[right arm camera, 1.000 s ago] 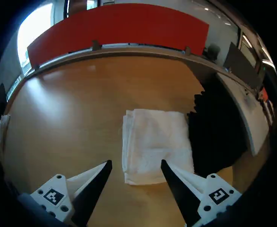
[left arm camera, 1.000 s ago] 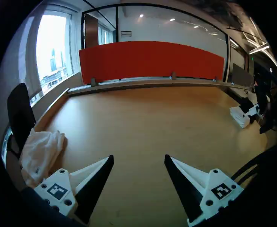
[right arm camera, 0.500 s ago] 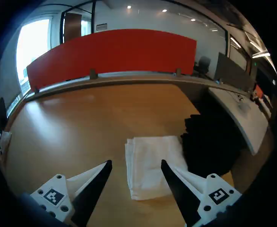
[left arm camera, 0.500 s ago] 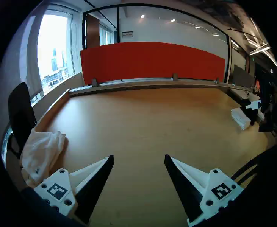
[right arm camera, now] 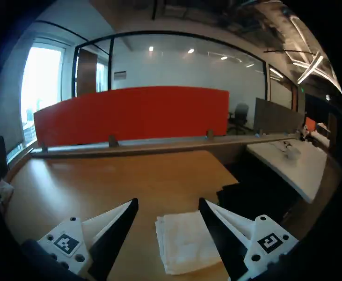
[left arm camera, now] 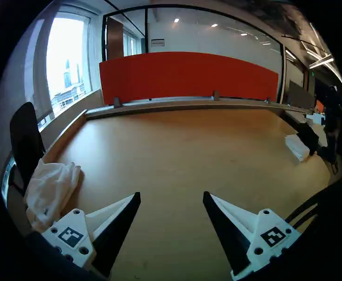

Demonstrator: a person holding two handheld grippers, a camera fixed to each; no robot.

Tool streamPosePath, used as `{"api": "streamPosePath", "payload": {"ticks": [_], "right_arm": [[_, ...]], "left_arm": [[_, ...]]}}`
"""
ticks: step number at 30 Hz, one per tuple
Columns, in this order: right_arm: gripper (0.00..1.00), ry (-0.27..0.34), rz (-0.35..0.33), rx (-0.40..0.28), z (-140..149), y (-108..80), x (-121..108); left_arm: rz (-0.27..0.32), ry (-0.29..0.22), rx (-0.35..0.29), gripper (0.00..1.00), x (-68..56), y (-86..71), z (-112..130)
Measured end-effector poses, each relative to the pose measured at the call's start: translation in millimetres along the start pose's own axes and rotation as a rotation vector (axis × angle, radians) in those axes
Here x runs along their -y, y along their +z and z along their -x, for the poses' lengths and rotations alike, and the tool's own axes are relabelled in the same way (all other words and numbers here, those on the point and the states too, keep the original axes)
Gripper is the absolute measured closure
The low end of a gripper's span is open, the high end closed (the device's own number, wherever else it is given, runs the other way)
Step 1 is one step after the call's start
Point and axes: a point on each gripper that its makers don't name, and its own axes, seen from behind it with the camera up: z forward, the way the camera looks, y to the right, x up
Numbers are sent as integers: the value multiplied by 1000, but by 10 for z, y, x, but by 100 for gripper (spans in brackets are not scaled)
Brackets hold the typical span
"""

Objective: Fold towel

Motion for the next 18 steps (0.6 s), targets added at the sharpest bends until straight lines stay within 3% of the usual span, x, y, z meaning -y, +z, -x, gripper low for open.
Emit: {"api": "streamPosePath", "payload": {"ticks": [18], "right_arm": [[0,-48,-59,-157,-386,-98,368]], "left_arm": [[-3,-13,-15,1,37,4,-40]]}}
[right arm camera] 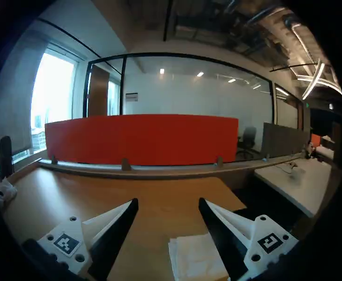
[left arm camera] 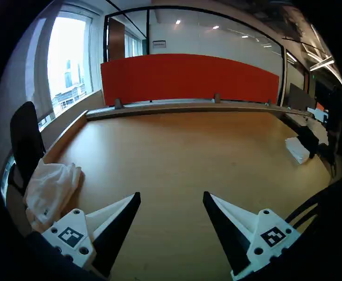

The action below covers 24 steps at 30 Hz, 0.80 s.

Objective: Fold towel

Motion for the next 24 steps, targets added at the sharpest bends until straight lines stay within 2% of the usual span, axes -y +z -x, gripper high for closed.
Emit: {"api": "streamPosePath", "payload": {"ticks": [8,15,24], "right_arm": [[0,-10,-33,-61,-207,-50,224],[0,-20,-59,-85,-287,-72,427],[0,15,-68,-100,-393,-103,718]], "left_arm": [[0,-6,-16,1,14,17,-62],[1,-13,-35,1,37,34,-135],[9,-30,-74,1,77,69,-290]]}}
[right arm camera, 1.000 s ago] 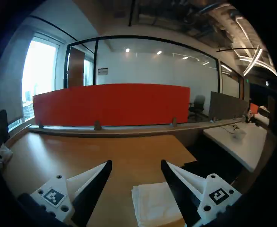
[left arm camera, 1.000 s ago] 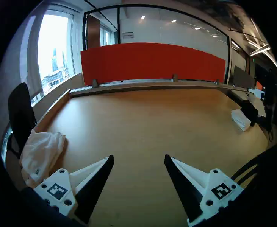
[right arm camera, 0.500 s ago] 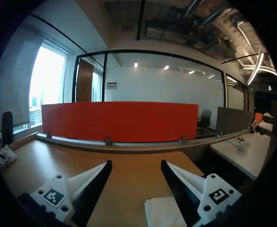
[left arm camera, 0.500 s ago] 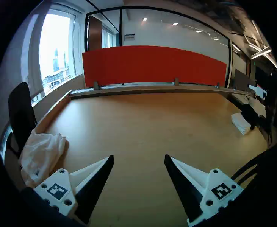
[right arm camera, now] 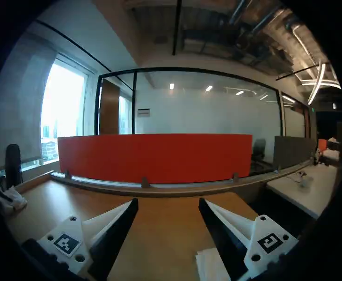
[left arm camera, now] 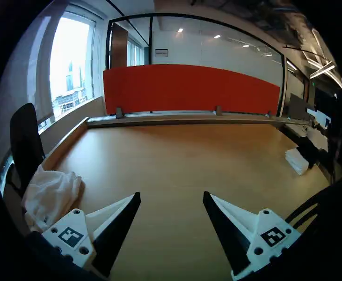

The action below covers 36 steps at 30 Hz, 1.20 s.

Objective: Fold towel

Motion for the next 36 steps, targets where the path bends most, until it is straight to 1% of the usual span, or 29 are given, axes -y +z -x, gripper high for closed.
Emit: {"api": "streamPosePath", "payload": {"ticks": [4,9,15,23,29,33,36], "right_arm": [[0,7,-8,-2,-32,-21,171],[0,19,-27,-3,-70,-42,391],[0,20,-38,-5,-78,-50,578],[0,4,-34,-5,-86,-58,639],[0,8,-26,-1,-78,-62,646],[0,9,-23,4,-62,-69,653],[0,12,-21,7,-54,-81,660]], "left_arm": [[-3,-9,-26,1,37,19,-97],[-2,-9,-62,1,75,41,-243],[-4,-11,-120,1,138,52,-497],[-30,-12,-212,1,285,45,-876],[-48,-19,-270,1,365,30,-1070],[-76,-26,-318,1,443,5,-1192],[-88,-35,-350,1,472,-3,-1269]]}}
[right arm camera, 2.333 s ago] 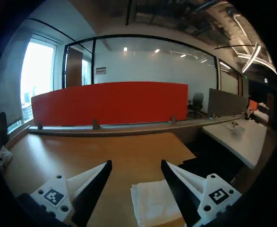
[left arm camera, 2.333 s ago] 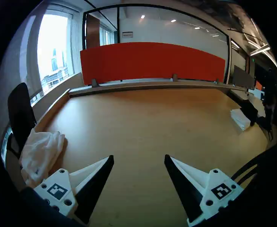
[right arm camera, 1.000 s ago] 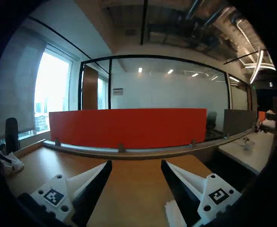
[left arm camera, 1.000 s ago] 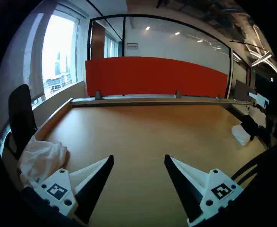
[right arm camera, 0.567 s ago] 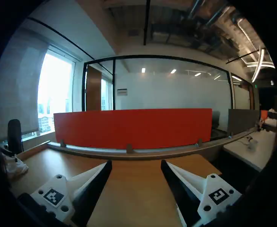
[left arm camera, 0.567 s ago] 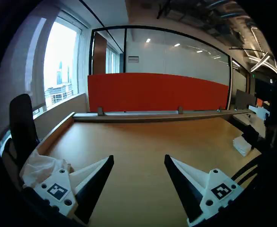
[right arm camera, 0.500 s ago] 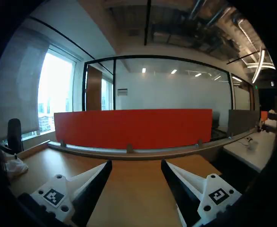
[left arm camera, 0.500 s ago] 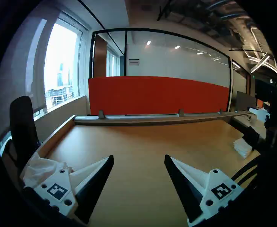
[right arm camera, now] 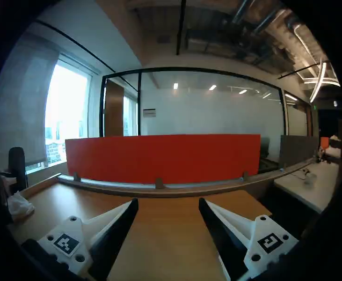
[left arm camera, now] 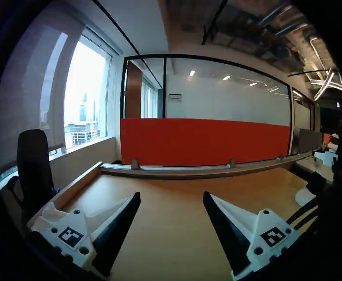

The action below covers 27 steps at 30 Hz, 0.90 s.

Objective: Fold towel

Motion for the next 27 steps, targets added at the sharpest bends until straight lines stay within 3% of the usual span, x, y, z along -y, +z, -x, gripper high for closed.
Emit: {"api": "streamPosePath", "payload": {"ticks": [14,27], "right_arm": [[0,-20,7,0,-66,-50,70],[0,-32,10,-6,86,0,193]], "left_arm": [[-7,-26,-76,1,28,80,-64],[-8,-38,-82,1,57,203,405]]}}
